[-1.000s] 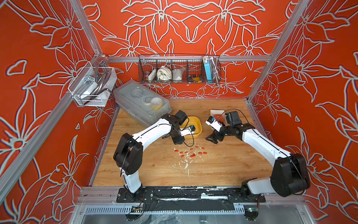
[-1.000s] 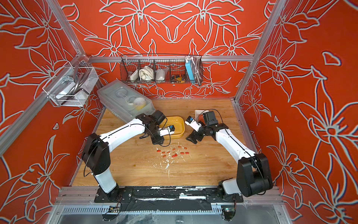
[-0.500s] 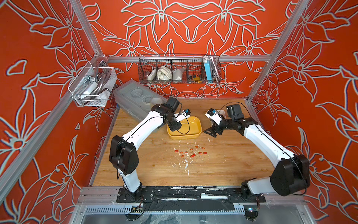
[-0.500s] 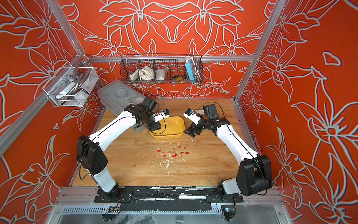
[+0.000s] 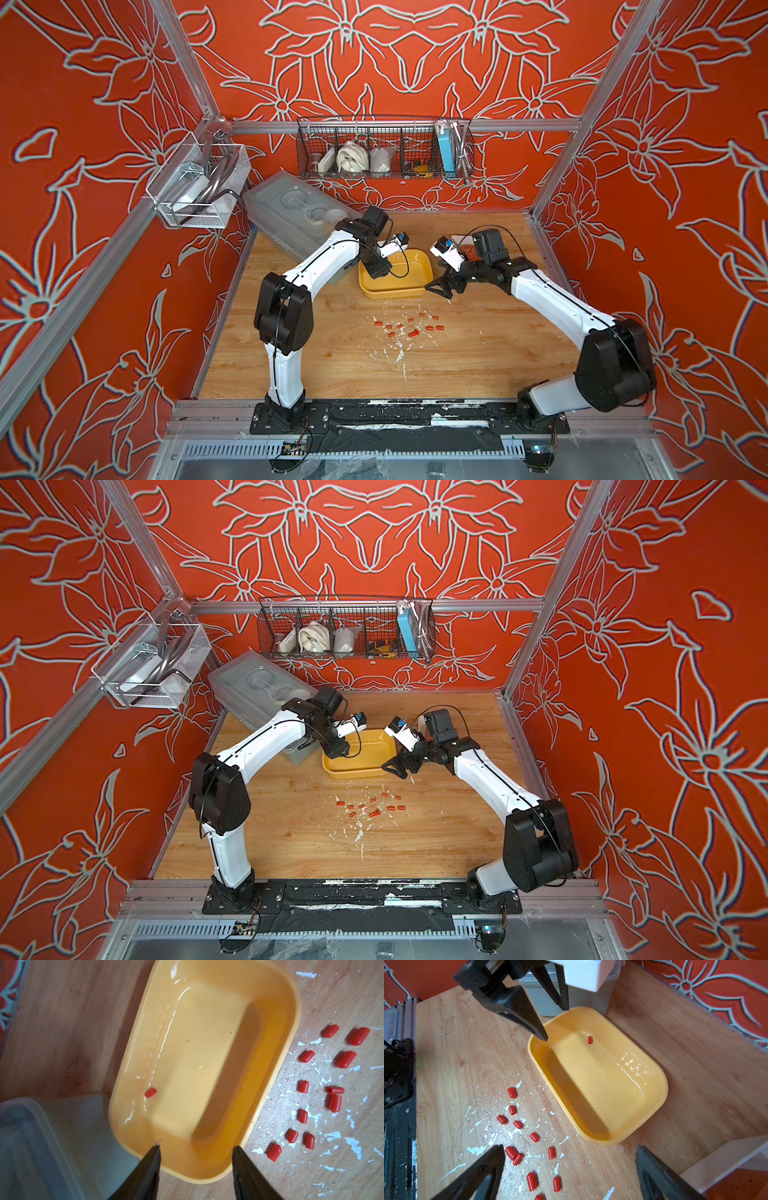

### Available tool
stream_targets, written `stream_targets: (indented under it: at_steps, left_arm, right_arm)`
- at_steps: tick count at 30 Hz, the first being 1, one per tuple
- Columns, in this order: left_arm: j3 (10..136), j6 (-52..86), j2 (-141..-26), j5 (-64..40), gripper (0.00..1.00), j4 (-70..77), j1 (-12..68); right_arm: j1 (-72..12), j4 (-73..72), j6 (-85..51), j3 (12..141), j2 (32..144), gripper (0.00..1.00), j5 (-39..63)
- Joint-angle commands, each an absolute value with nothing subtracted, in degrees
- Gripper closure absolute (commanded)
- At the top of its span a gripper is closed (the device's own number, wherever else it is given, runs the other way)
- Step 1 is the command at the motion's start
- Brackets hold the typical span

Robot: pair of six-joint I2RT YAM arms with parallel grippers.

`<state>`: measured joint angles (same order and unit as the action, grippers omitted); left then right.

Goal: Take the screw protection sleeves out of the storage box
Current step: Pick up the screw protection sleeve from the storage box.

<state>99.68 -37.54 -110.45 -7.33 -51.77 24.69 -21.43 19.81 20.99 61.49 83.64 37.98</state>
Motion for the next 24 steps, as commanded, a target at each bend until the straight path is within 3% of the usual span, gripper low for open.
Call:
stream_targets:
  at_steps: [1, 24]
  left_arm:
    - [101.6, -39.3, -112.1, -7.0, 0.46, -54.4, 24.6]
    - [108.3, -59.7, -124.6, 5.5, 0.54, -51.1, 24.6]
  right_arm:
    - [-21.6, 18.0, 20.6, 60.5, 83.1, 0.03, 37.4]
    - [-21.7, 19.0, 23.6, 59.1, 83.1, 0.03, 34.9]
